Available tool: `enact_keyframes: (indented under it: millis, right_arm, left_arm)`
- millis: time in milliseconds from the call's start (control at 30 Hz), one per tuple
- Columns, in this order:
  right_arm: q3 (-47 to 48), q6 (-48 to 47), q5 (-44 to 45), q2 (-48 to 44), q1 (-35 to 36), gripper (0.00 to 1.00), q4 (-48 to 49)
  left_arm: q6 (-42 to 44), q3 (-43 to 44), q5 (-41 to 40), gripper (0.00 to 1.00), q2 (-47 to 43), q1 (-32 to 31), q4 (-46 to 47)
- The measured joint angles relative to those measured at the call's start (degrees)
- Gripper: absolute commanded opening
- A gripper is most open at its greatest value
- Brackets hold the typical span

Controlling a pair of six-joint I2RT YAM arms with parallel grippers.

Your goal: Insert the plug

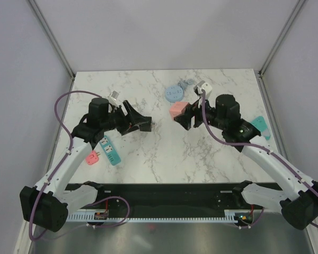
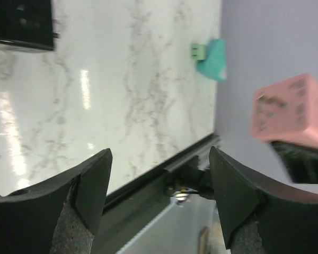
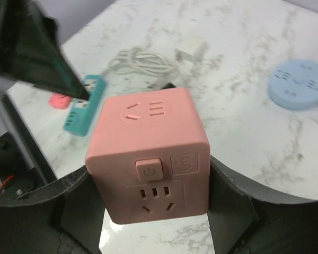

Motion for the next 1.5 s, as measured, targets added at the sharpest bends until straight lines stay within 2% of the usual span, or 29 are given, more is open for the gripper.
enact_keyframes:
  millis: [200,333,533,800,967,1333,1500]
  right_arm:
    - [14.2,5.0,17.5,10.1,-3.1,0.00,-19.5]
    - [17.2,8.7,25.6,15.1,-9.7,0.00,-29.2]
    - [19.4,11.9,32.8,20.4,-20.9,0.00,-37.9]
    - [23.6,12.5,38.7,26.0,-29.1,0.00,-42.2]
    - [23.9,13.5,38.6,26.4,-31.7,0.00,-42.2]
    - [28.0,13.1,31.8,33.1,-23.1,0.00,-37.9]
    - [27.4,13.6,29.9,32.4,-21.3,0.00,-35.7]
  left_arm:
    - [14.6,0.5,-6.7,0.79,2.2,-0.3,-9.3]
    - [21.5,0.5,-9.0,0.79,2.3,-1.6,-11.7]
    - [28.5,0.8,-11.9,0.79,4.3,-4.5,-12.9]
    - [31.0,0.3,-11.0,0.79,4.1,-7.8,-12.3]
    - [31.2,-0.3,-10.9,0.79,1.4,-7.9,-11.9]
    - [31.4,-0.2,-10.1,0.78,0.6,-7.9,-11.2]
    - [31.0,4.4,-12.1,0.77,4.3,-8.0,-11.0]
